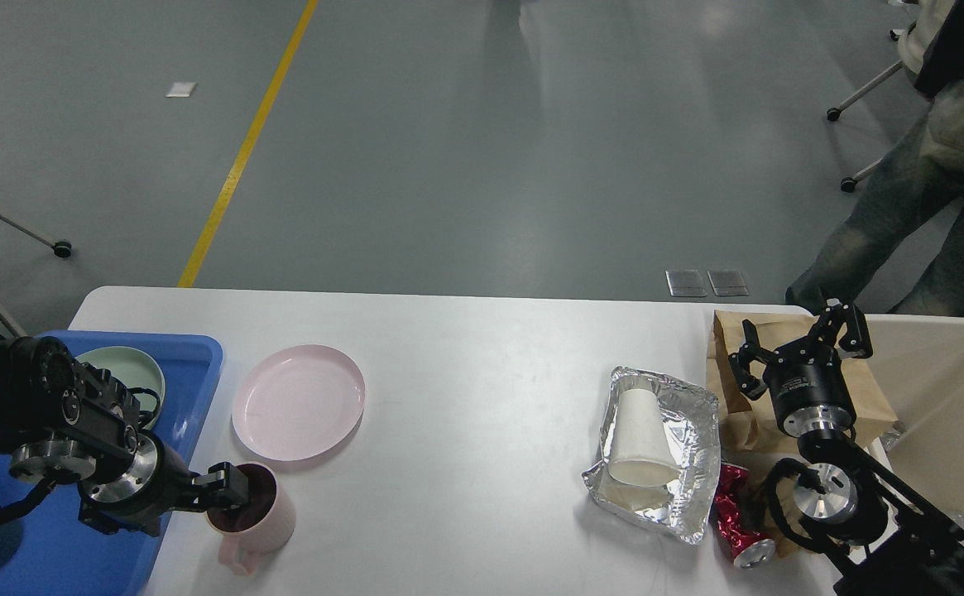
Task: Tidy desktop
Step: 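Lower the left gripper onto the pink mug rim and grasp it, then lift the pink mug up with the left gripper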
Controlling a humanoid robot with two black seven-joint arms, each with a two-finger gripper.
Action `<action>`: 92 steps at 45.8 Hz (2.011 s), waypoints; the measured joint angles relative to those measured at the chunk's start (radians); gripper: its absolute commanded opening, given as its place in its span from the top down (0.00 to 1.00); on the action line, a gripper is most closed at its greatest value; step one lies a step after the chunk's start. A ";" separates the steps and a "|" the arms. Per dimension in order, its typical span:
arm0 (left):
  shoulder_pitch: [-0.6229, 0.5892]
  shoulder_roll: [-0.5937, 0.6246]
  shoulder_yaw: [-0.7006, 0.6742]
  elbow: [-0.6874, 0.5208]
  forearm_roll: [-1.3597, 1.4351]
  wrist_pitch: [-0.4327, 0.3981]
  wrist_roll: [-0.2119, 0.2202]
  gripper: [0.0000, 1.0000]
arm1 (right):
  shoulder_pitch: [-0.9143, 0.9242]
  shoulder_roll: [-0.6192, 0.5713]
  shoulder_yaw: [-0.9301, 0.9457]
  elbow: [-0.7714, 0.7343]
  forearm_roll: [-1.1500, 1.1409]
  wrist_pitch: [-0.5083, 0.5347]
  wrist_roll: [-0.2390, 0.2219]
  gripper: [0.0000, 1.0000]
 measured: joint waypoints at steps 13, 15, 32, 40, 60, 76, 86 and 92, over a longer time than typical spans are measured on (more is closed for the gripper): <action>0.085 -0.020 -0.041 0.072 -0.007 0.043 0.000 0.30 | 0.000 0.000 0.000 0.000 0.000 0.000 0.000 0.00; 0.105 -0.023 -0.058 0.087 -0.008 0.045 0.000 0.39 | 0.000 0.000 0.000 0.000 0.000 0.000 0.000 0.00; 0.156 -0.028 -0.090 0.110 -0.006 0.046 0.015 1.00 | 0.001 0.000 0.000 0.000 0.000 0.000 0.000 0.00; 0.157 -0.024 -0.093 0.114 -0.004 0.046 0.018 1.00 | 0.001 0.000 0.000 0.000 0.000 0.000 0.000 0.00; 0.110 0.012 -0.088 0.098 0.007 -0.050 0.020 1.00 | 0.001 0.000 0.000 0.002 0.000 0.000 0.000 0.00; -0.370 0.081 0.052 -0.150 0.072 -0.330 0.012 1.00 | 0.000 0.000 0.000 0.000 0.000 0.000 0.000 0.00; -0.791 0.039 0.114 -0.240 0.077 -0.605 0.011 1.00 | 0.000 0.000 0.000 0.000 0.000 0.000 0.000 0.00; -0.990 0.043 0.120 -0.242 0.077 -0.749 0.015 1.00 | 0.000 0.000 0.000 0.000 0.000 0.000 0.000 0.00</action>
